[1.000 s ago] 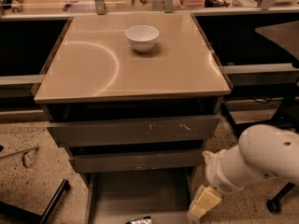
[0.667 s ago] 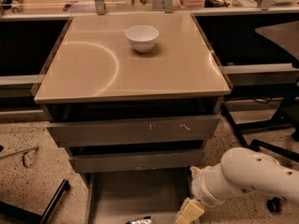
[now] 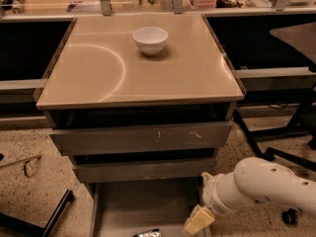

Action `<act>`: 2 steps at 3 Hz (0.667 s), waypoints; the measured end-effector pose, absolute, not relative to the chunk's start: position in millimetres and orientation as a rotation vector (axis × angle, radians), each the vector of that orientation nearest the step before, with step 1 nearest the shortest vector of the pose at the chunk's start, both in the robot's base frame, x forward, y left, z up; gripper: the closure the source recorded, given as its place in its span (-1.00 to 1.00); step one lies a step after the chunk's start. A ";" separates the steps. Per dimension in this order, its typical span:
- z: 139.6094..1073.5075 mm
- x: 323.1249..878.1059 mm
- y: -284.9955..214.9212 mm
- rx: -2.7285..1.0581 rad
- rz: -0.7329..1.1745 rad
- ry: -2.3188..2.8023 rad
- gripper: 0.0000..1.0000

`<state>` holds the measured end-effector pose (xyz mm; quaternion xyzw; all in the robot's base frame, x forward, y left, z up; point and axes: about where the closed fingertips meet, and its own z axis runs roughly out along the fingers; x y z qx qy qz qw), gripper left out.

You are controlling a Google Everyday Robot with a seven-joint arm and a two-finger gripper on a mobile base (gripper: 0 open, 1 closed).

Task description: Pick redbull can from bottom drawer and place on counter

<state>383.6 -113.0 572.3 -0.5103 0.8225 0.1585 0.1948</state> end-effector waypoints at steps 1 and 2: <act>551.7 386.8 -107.2 -1.418 0.443 2.293 -1.00; 468.4 367.0 -91.3 -1.428 0.502 2.316 -1.00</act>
Offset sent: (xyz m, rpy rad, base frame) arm 0.0214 0.0408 -0.2177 0.0811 -0.1229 -0.1202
